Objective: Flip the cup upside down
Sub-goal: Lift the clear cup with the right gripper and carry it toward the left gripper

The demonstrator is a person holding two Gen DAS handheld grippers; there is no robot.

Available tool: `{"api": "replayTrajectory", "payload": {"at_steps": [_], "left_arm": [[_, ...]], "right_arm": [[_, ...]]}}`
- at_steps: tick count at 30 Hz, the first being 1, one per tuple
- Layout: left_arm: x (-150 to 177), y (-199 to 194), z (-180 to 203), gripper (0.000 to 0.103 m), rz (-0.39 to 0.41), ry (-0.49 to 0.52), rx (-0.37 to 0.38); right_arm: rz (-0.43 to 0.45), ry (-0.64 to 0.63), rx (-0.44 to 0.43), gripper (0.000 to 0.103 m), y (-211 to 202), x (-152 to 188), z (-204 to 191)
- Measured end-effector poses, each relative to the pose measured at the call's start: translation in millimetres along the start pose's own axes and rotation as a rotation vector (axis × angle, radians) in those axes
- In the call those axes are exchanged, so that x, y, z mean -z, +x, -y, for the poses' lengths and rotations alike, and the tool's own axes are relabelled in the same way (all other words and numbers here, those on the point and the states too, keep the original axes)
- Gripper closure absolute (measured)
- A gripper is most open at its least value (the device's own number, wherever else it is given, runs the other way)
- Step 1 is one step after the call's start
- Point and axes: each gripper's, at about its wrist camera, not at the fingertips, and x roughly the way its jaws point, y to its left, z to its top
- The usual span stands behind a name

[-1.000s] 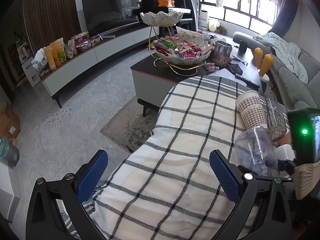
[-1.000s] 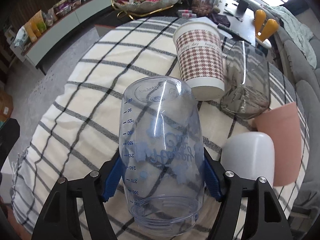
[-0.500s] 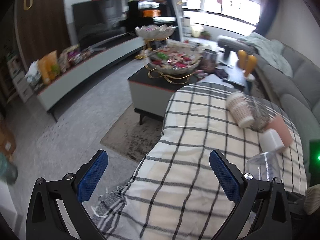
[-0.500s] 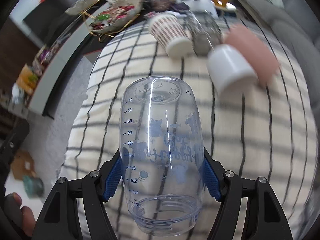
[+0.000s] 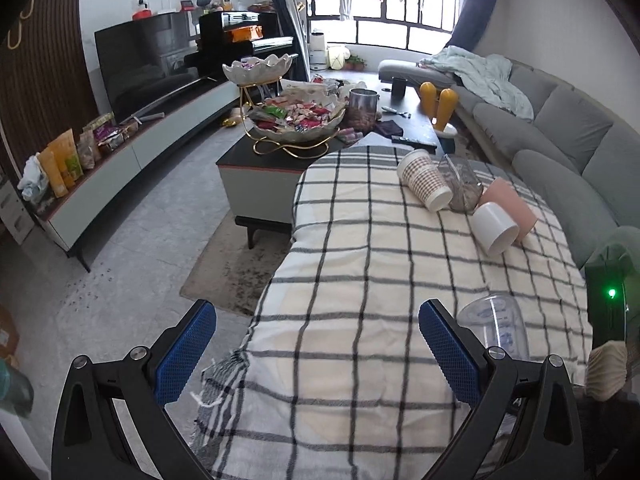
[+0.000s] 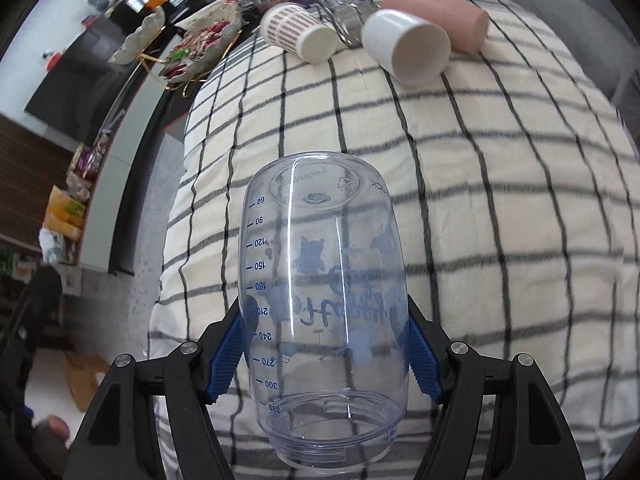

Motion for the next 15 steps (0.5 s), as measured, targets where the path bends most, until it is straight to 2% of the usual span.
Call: {"api": "replayTrajectory", "payload": {"at_steps": [6, 15], "left_arm": [[7, 13, -12, 0.000, -0.060, -0.009, 0.015], [17, 27, -13, 0.000, -0.109, -0.008, 0.005]], "right_arm": [[-0.035, 0.039, -0.039, 0.032, 18, 7, 1], [-0.042, 0.013, -0.012, 0.031, 28, 13, 2]]}}
